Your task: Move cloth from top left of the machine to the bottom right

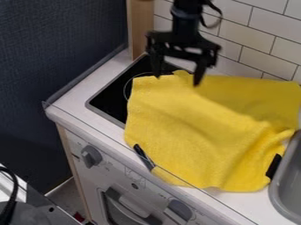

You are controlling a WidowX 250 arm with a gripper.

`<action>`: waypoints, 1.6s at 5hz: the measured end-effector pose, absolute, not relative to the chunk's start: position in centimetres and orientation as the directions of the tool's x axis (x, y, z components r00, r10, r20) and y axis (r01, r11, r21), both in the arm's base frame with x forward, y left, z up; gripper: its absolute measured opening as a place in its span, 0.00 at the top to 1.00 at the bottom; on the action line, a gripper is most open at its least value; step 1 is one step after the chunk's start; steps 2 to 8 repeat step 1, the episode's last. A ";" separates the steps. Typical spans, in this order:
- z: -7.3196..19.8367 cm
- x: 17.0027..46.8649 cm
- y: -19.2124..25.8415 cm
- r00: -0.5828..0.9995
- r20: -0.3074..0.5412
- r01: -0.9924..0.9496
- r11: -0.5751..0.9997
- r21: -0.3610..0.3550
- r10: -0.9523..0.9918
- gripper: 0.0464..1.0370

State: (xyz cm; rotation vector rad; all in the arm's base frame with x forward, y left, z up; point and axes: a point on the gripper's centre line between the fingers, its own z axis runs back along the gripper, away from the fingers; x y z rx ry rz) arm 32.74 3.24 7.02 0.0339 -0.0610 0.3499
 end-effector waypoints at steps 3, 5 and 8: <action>7.0 31.5 6.3 0.918 0.016 -0.396 0.917 0.032 0.396 0.04; 7.0 31.5 6.3 0.918 0.016 -0.396 0.917 0.032 0.396 0.04; 7.0 31.5 6.3 0.918 0.016 -0.396 0.917 0.032 0.396 0.04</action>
